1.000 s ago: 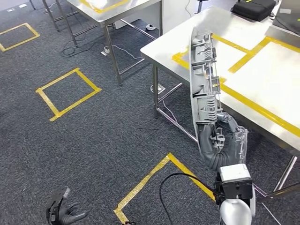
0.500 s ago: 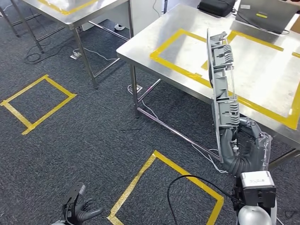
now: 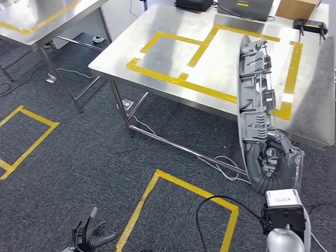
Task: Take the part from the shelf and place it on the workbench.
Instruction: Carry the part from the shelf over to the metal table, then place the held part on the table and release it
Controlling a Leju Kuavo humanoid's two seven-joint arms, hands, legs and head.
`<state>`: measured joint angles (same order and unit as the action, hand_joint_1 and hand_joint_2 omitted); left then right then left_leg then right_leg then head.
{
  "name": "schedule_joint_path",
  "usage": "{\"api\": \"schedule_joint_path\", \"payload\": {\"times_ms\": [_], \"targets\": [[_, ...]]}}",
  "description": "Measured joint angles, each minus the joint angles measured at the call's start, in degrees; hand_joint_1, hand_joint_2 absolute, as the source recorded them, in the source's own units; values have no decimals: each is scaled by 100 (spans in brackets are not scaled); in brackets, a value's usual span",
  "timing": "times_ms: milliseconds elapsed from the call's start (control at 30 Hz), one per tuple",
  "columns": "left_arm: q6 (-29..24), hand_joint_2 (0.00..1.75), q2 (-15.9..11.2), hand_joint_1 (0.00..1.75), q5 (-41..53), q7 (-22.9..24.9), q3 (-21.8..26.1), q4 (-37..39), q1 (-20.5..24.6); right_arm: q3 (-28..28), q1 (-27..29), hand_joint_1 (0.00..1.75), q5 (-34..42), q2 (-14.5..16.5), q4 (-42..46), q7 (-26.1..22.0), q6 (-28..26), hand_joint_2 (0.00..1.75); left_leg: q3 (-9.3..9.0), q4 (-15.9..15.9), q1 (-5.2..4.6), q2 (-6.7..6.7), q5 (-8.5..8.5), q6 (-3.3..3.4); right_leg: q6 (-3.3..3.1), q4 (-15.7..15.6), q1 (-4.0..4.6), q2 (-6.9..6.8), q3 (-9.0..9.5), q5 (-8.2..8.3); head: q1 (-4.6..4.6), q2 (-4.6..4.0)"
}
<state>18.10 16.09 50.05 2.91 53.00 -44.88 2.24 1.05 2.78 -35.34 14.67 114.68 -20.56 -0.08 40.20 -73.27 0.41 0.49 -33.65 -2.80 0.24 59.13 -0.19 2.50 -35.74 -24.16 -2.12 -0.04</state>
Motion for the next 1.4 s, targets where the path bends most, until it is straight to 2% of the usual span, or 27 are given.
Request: {"api": "schedule_joint_path", "payload": {"times_ms": [33,67,133,200,267,300,367,433,467,500,533,600,667,700,833,867,900,967,1000,1033,1067,1133,1167,1200,1233,1333,1400], "targets": [[-3,175,1,0,1,0,1,-1,-2,1,0,175,-45,0,0,10,1,175,8,47,1,-16,117,10,2,1,-1,84,4,1,-1,0],[-5,175,1,0,1,0,2,-2,3,3,-1,175,-116,0,0,31,13,175,-82,286,4,-48,318,25,7,2,-5,165,12,2,0,0],[-7,175,-3,0,1,0,4,-9,15,34,-11,175,-360,-1,-8,124,95,175,-404,1024,26,-261,714,55,42,19,-5,318,9,1,-2,0],[-7,175,-7,0,5,8,8,-14,37,125,-32,175,-675,-5,-34,226,184,175,-595,1468,43,-440,821,88,103,32,-5,449,-34,9,-2,0],[-5,175,-7,0,16,15,11,-14,74,243,-55,175,-979,-16,-75,285,194,175,-614,1537,44,-386,800,148,175,9,-19,559,-84,35,-3,0],[-5,175,-10,0,20,14,14,-14,98,308,-66,175,-1119,-23,-97,309,187,175,-619,1551,50,-330,808,183,207,15,-16,530,-105,30,0,0],[-8,175,-16,0,24,10,17,-14,134,458,-101,175,-1334,-36,-138,341,181,175,-639,1575,66,-222,815,252,266,279,4,245,-243,-134,55,0],[-20,175,-30,0,30,9,19,-14,133,630,-141,175,-1481,-46,-192,357,182,175,-658,1577,53,-125,787,291,313,987,6,-98,-575,-483,107,0],[-31,175,-41,0,32,9,21,-14,127,711,-157,175,-1543,-51,-227,361,183,175,-671,1577,48,-74,769,295,330,1348,-3,-171,-753,-612,109,0],[-44,175,-53,0,34,9,23,-14,127,785,-168,175,-1602,-57,-264,367,183,175,-689,1576,46,-33,748,293,340,1570,-11,-206,-861,-649,109,0],[-62,175,-64,0,35,9,26,-14,132,855,-174,175,-1660,-65,-301,374,183,175,-714,1576,48,-3,725,284,345,1567,-19,-220,-857,-570,110,0],[-93,175,-72,0,39,9,27,-14,150,989,-179,175,-1752,-79,-367,390,178,175,-795,1576,54,27,666,253,340,948,-31,-250,-528,-189,111,0],[-107,175,-81,0,43,9,28,-14,165,1115,-189,175,-1808,-93,-428,399,169,175,-863,1575,40,38,604,195,299,269,-11,-311,-150,-4,115,0],[-110,175,-86,0,45,10,28,-14,170,1166,-197,175,-1828,-99,-455,401,161,175,-881,1580,31,41,581,162,259,104,2,-328,-52,-12,113,0],[-149,175,-104,0,55,21,21,-14,199,1318,-214,175,-1930,-111,-521,424,114,175,-945,1576,42,54,506,19,73,10,8,-267,76,-137,87,0],[-166,175,-110,0,57,24,17,-14,212,1357,-222,175,-1968,-113,-535,438,97,175,-872,1409,44,41,450,-8,32,-17,-5,-255,139,-161,76,-1],[-184,175,-116,0,58,30,14,-14,218,1393,-231,175,-2008,-115,-552,458,71,175,-700,1111,48,22,360,-29,-2,-38,-16,-245,197,-193,56,-1],[-203,175,-122,0,58,40,14,-12,199,1434,-248,175,-2084,-120,-584,502,-7,175,-159,336,49,6,157,-57,-40,-48,-16,-203,290,-282,37,-2],[-207,175,-126,0,58,45,15,-11,178,1440,-249,175,-2109,-122,-595,524,-47,175,82,73,51,5,160,-64,-43,-49,-17,-168,350,-340,29,-2],[-208,175,-133,0,57,46,16,-10,158,1439,-248,175,-2122,-123,-600,541,-78,175,232,4,51,4,292,-63,-37,-49,-19,-131,426,-403,29,-2],[-209,175,-142,0,57,46,17,-10,145,1437,-247,175,-2125,-124,-603,554,-98,175,276,152,50,3,555,-54,-26,-50,-25,-99,521,-477,26,-2],[-210,175,-162,0,53,46,19,-8,132,1432,-246,175,-2115,-125,-604,571,-126,175,140,812,42,-6,1184,-25,24,-59,-34,-51,725,-646,27,-2],[-210,175,-169,0,51,46,21,-4,129,1429,-250,175,-2108,-126,-605,576,-141,175,23,1125,30,-14,1339,-1,59,-71,-32,-29,795,-723,25,-3],[-210,175,-173,0,50,48,22,0,130,1425,-255,175,-2101,-126,-601,579,-159,175,-74,1335,17,-21,1351,32,99,-101,-28,-14,844,-782,25,-3],[-211,175,-174,0,48,49,24,4,130,1420,-259,175,-2096,-127,-594,580,-174,175,-144,1431,6,-27,1251,74,139,-137,-24,-6,892,-806,22,-3],[-213,175,-177,0,47,52,26,5,137,1407,-274,175,-2089,-128,-565,586,-194,175,-341,1624,26,-34,1036,206,235,-62,-17,-48,941,-736,25,-2],[-217,175,-184,0,47,51,30,6,120,1402,-273,175,-2087,-134,-571,593,-195,175,-550,1728,41,-50,941,254,238,486,-3,-124,633,-730,50,-1]]}}
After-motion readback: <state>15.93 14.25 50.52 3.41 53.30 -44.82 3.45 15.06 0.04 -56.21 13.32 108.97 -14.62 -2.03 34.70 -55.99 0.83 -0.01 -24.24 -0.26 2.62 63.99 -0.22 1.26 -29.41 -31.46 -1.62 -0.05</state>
